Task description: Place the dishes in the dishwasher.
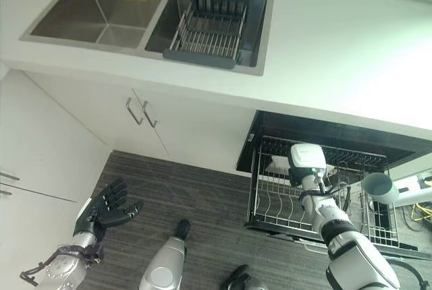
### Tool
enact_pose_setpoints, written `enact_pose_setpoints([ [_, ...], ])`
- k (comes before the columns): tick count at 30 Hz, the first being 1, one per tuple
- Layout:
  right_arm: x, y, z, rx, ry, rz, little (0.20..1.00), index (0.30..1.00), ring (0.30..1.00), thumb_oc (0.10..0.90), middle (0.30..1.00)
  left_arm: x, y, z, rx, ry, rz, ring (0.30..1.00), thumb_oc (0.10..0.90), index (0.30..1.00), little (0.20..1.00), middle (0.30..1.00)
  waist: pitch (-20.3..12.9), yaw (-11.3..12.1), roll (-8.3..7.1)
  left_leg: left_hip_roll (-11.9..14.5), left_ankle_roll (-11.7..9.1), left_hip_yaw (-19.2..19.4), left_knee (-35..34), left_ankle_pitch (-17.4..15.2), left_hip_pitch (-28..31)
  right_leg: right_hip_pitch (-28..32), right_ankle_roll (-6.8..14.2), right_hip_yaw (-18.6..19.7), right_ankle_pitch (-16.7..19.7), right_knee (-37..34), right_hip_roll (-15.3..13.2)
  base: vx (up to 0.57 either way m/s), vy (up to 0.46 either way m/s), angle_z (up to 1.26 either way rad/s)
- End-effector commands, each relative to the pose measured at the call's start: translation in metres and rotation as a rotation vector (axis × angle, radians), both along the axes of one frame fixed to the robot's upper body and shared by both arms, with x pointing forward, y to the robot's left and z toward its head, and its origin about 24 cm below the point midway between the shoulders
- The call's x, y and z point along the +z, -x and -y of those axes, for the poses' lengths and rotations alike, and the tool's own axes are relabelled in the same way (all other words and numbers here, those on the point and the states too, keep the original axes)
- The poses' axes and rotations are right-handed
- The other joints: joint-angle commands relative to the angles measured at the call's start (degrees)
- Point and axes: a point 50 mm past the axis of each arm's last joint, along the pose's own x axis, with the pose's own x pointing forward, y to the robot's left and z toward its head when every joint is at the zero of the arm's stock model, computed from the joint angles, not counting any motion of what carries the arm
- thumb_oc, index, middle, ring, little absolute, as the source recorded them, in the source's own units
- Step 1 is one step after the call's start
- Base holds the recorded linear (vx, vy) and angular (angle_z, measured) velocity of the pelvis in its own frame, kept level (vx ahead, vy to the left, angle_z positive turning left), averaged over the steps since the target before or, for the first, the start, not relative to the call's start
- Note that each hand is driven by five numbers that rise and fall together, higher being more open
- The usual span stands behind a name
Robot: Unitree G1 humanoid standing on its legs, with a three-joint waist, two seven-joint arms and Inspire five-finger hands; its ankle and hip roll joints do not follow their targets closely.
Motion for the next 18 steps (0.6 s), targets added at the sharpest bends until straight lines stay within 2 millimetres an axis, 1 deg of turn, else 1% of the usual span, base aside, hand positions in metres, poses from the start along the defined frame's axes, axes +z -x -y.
enact_pose_setpoints([
  [1,0.063,-0.021,0.023,-0.052,0.069,0.246,0.300,0.300,0.300,0.400,0.300,0.048,-0.019,-0.008,-0.040,-0.094,0.238,0.900,0.800,0.900,0.900,0.900,-2.1,0.4,-0.79,1.0,0.6,-0.5,4.8,-8.1,-2.5,4.5,7.7,5.5,3.2,-8.1,-0.9,-0.06,-0.020,-0.01],
  [3,0.067,-0.022,0.023,-0.048,0.071,0.254,0.300,0.300,0.300,0.400,0.300,0.049,-0.020,-0.008,-0.041,-0.090,0.241,0.900,0.800,0.900,0.900,0.900,-1.7,0.4,-0.72,1.1,0.6,-0.5,4.8,-8.0,-2.9,4.1,7.7,5.6,3.2,-8.1,-1.0,-0.06,-0.016,-0.01],
  [8,0.078,-0.029,0.020,-0.056,0.060,0.291,0.300,0.300,0.300,0.400,0.300,0.051,-0.025,-0.005,-0.034,-0.064,0.252,0.900,0.800,0.900,0.900,0.900,0.0,0.4,0.08,1.0,0.6,-0.6,4.8,-7.7,-4.7,2.4,7.5,6.2,3.4,-8.1,-1.0,-0.08,0.005,-0.03],
  [9,0.082,-0.033,0.018,-0.062,0.049,0.303,0.300,0.300,0.300,0.400,0.300,0.051,-0.027,-0.004,-0.025,-0.054,0.259,0.900,0.800,0.900,0.900,0.900,0.8,0.3,0.55,0.9,0.7,-0.6,4.8,-7.5,-5.6,1.4,7.4,6.5,3.5,-8.1,-1.1,-0.09,0.025,-0.05],
  [15,0.091,-0.040,0.017,-0.084,0.023,0.312,0.300,0.300,0.300,0.400,0.300,0.054,-0.033,0.000,-0.025,-0.032,0.276,0.900,0.800,0.900,0.900,0.900,3.0,-0.1,2.24,0.7,0.6,-0.4,4.8,-6.9,-8.1,-1.3,7.3,7.2,3.9,-8.1,-1.7,-0.09,0.029,-0.06],
  [17,0.093,-0.041,0.016,-0.085,0.018,0.304,0.300,0.300,0.300,0.400,0.300,0.054,-0.034,0.000,-0.028,-0.030,0.278,0.900,0.800,0.900,0.900,0.900,3.2,-0.2,2.51,0.5,0.6,-0.4,4.8,-6.7,-8.5,-1.9,7.2,7.5,4.0,-8.1,-1.7,-0.06,0.028,-0.05],
  [18,0.093,-0.041,0.016,-0.085,0.017,0.301,0.505,0.505,0.505,0.536,0.505,0.054,-0.034,0.001,-0.028,-0.028,0.279,0.900,0.800,0.900,0.900,0.900,3.3,-0.2,2.61,0.6,0.6,-0.4,4.8,-6.7,-8.7,-2.1,7.2,7.5,4.0,-8.1,-1.7,-0.06,0.030,-0.02],
])
